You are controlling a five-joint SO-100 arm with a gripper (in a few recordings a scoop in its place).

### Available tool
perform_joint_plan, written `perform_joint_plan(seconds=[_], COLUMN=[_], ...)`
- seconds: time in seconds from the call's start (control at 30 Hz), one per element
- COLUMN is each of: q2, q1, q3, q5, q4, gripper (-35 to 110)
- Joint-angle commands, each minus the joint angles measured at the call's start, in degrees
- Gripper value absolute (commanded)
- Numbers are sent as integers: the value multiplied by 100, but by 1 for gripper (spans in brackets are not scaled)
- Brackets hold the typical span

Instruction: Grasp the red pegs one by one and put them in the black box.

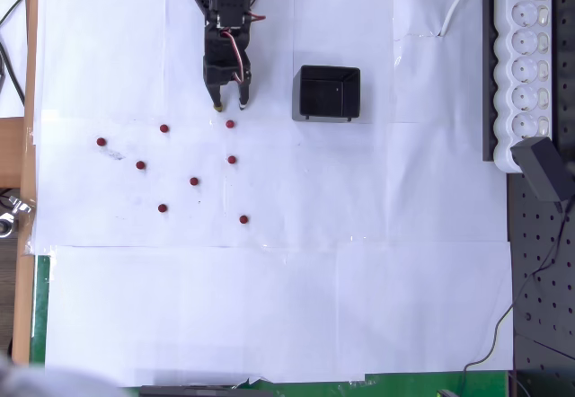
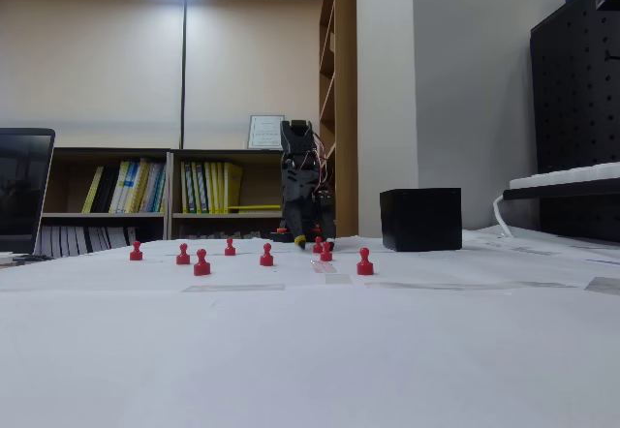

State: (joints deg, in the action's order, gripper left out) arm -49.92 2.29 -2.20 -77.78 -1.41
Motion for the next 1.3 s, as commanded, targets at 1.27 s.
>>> perform_joint_plan(seconds=[1.27], q2=[-2628], q1=[88], q3=[-940], q5=[-624], q4=[-2549], gripper=[16])
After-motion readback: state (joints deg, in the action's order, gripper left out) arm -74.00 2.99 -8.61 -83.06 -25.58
